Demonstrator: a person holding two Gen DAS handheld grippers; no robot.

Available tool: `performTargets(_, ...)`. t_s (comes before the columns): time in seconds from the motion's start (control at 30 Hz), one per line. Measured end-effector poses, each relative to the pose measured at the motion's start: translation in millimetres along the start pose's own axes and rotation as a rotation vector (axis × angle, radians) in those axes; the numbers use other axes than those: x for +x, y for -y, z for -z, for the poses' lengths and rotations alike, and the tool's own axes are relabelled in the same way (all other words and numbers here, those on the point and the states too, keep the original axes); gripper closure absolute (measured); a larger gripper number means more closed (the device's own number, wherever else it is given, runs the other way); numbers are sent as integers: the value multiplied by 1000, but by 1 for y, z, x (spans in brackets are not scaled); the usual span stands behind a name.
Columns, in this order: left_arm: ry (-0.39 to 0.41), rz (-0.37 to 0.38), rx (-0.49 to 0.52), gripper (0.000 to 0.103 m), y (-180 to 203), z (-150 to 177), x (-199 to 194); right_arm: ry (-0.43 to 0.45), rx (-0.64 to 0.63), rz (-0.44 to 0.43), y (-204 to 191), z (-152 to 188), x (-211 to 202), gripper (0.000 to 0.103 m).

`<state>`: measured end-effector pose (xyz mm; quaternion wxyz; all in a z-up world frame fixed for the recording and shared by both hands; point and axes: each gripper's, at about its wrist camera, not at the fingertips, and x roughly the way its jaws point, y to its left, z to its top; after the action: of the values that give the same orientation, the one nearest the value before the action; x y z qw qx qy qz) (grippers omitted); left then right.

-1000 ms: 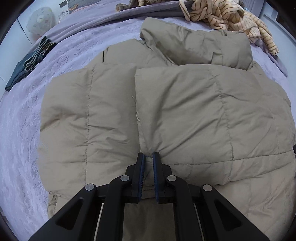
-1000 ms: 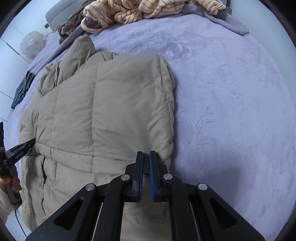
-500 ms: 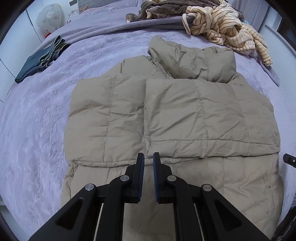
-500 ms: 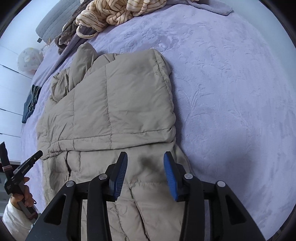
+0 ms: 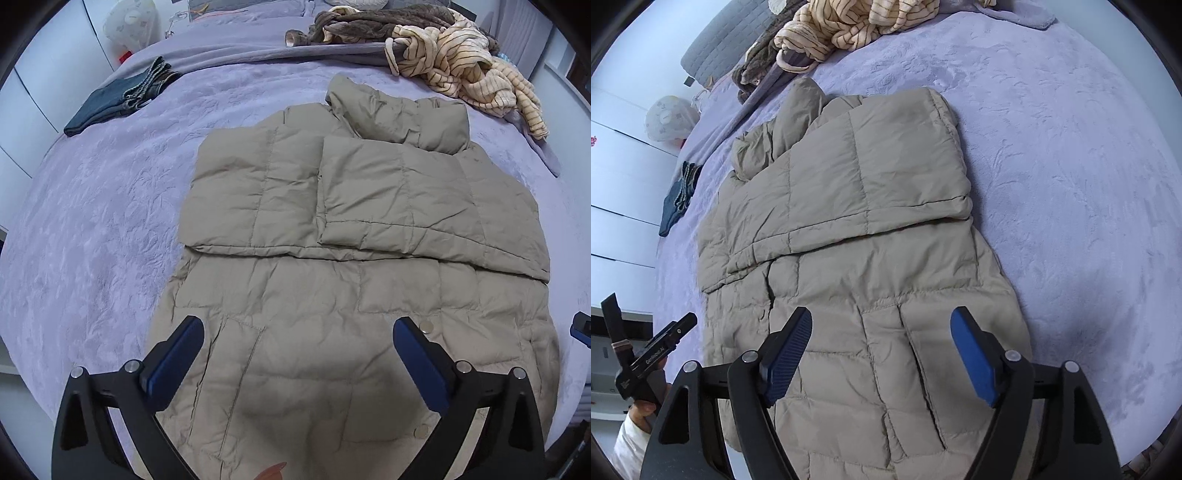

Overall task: Fold large clothes
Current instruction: 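Release the jacket and pull both tools back from the hem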

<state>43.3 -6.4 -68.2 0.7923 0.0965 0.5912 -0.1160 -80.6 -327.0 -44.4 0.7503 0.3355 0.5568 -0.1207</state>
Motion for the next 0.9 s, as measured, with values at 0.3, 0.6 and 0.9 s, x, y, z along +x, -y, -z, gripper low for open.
performTargets(0.3,-48,-31,-41,0,-8,30,-14,58,-66,-48,-26,23,-24,12)
performTargets(0.6,-65,-28,-60,0,-10,66,-47,-58,18,-145,-21,41,-20,12)
performTargets(0.9,-85,-39,-58,0,-26,98,-62,-87,139,-185,-9,69,-19,12)
